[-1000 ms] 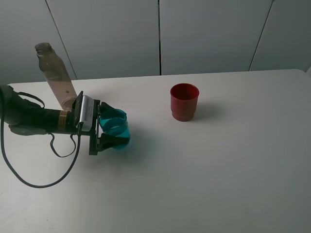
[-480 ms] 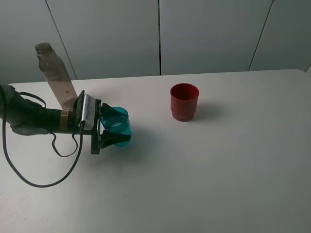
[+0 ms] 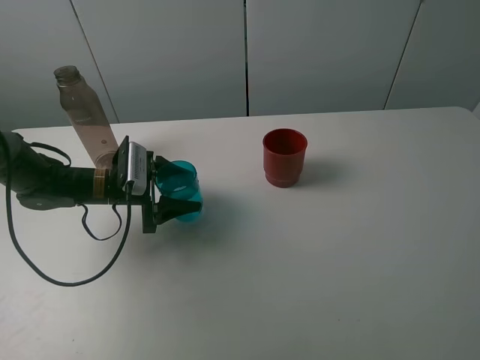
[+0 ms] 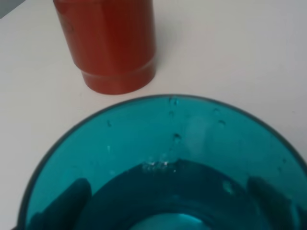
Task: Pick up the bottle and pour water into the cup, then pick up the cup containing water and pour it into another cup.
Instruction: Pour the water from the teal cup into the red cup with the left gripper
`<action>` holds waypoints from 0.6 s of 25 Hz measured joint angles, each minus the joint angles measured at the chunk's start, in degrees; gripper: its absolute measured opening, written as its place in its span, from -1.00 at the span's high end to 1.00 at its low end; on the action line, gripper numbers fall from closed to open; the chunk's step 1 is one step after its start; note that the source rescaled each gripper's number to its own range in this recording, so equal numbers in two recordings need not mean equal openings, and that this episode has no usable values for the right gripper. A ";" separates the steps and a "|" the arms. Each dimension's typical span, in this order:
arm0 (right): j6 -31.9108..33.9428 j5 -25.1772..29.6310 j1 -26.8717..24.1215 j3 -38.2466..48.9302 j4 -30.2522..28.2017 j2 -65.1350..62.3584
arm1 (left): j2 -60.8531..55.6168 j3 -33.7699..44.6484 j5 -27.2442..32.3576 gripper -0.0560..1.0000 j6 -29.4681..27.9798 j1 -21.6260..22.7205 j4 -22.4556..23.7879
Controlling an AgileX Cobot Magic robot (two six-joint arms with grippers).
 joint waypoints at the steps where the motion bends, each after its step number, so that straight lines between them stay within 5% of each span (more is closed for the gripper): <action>1: 0.00 0.00 0.00 0.00 0.00 0.00 | 0.00 0.00 0.00 0.63 0.00 0.00 -0.14; 15: 0.00 0.00 0.00 0.00 0.00 0.00 | -9.27 -4.00 2.70 0.67 -12.41 -2.55 -7.87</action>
